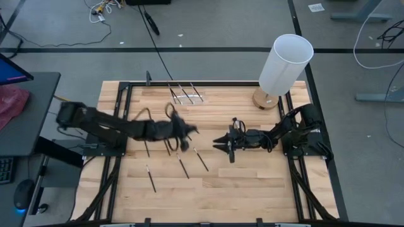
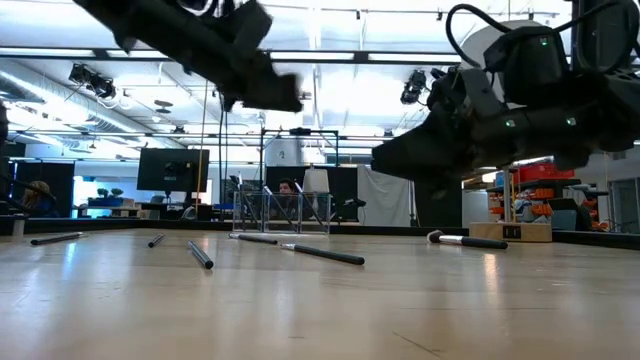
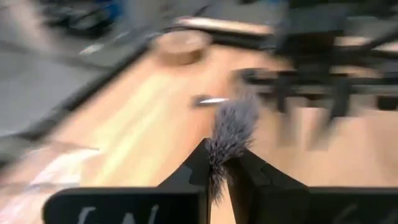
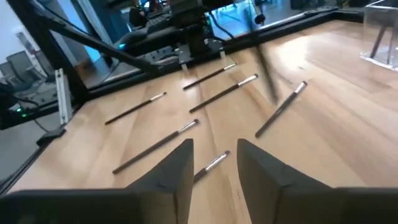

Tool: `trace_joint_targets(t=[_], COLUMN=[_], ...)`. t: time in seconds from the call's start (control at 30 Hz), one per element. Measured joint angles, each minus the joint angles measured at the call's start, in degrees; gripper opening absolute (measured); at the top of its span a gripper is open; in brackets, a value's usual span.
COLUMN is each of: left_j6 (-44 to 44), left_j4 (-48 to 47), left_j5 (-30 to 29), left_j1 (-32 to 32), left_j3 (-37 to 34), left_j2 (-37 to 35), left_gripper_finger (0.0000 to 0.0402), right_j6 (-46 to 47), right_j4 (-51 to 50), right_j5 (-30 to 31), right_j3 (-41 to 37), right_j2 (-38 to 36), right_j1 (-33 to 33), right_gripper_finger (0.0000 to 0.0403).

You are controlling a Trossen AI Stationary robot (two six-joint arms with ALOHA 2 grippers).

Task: Put items in baskets/containers
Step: Put the black highlighter brush into the transparent organizer

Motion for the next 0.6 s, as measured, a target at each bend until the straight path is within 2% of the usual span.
trace_joint_targets(t=[0.13, 0.27, 0.47, 0.6], left_j6=[-0.77, -0.54, -0.62, -0.58], left_j4=[-7.83, -10.61, -10.94, -11.41], left_j5=[-1.83, 4.23, 15.88, 19.49], left_j1=[9.19, 19.32, 33.36, 39.07], left_j3=[0.01, 0.03, 0.03, 0.03], left_j2=[-7.46, -11.56, -10.84, -8.29], left_gripper_finger=[0.0021, 0.0024, 0.0026, 0.0024], right_j6=[-0.64, -0.91, -0.94, -0.94], right_j4=[-0.90, -1.18, -1.43, -1.35], right_j5=[-0.05, 0.03, 0.27, 0.27], right_j3=[0.77, 0.86, 0.86, 0.86], right_j2=[0.14, 0.14, 0.18, 0.18], right_j1=[0.20, 0.22, 0.22, 0.24], right_gripper_finger=[0.0128, 0.0128, 0.0128, 0.0128])
